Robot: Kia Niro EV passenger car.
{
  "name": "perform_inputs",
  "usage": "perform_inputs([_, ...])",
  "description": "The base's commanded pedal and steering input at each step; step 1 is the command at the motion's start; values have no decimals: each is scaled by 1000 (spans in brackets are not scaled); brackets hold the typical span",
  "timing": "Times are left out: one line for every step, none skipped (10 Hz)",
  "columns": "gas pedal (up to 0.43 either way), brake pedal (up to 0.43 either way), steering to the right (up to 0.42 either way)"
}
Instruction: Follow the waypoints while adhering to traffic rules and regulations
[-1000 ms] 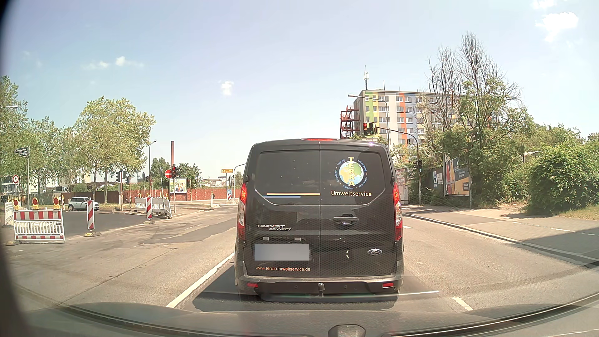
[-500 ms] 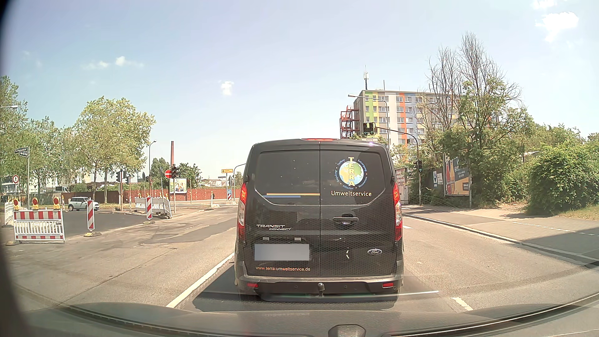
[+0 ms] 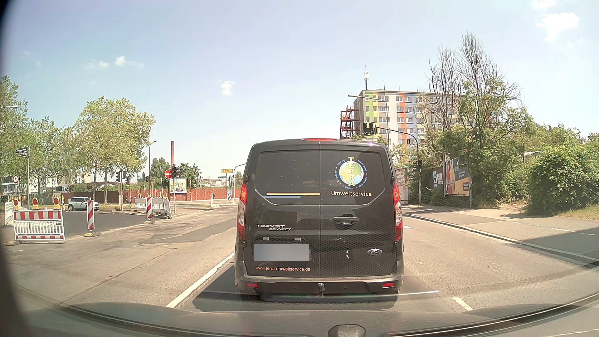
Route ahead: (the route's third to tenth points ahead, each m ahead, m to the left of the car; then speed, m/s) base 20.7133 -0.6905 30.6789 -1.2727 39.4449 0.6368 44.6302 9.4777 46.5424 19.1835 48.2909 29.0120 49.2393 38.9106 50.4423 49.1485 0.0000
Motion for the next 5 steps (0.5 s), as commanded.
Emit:
perform_inputs([0,305,-18])
perform_inputs([0,305,-18])
perform_inputs([0,305,-18])
perform_inputs([0,311,-18])
perform_inputs([0,311,-18])
